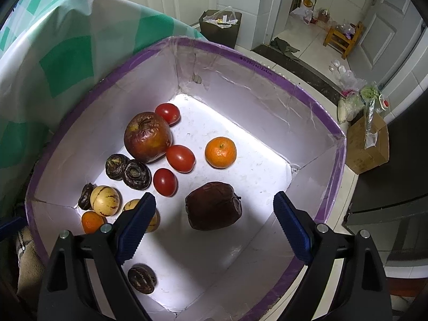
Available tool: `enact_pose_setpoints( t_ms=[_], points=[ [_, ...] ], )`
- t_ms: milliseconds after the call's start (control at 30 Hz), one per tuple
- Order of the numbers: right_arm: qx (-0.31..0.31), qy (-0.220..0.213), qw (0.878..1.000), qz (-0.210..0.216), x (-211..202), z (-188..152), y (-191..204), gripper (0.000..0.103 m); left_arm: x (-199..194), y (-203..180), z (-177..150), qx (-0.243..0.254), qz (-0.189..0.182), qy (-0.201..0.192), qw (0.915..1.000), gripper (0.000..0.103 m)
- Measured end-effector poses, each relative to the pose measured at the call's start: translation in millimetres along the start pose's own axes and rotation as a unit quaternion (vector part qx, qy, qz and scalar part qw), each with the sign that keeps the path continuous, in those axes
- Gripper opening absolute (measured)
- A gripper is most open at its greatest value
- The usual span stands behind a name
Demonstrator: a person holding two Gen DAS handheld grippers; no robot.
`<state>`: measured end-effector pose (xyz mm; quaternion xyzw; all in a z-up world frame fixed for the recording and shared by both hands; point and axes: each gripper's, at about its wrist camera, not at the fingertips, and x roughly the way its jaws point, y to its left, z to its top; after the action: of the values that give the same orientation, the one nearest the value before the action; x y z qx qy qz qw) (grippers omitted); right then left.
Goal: Organize fruits
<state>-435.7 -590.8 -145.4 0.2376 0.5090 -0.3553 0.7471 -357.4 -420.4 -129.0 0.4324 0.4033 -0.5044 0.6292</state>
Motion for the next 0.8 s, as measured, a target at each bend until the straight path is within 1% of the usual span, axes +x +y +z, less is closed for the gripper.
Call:
enact_pose_setpoints(
  t_ms=[800],
  points=[
    [0.004, 0.01, 1.0, 0.008, 10.0, -3.9, 4.9, 0.087, 1.8, 1.4, -0.6, 0.0, 0.007, -0.001, 1.0, 0.101]
  ],
)
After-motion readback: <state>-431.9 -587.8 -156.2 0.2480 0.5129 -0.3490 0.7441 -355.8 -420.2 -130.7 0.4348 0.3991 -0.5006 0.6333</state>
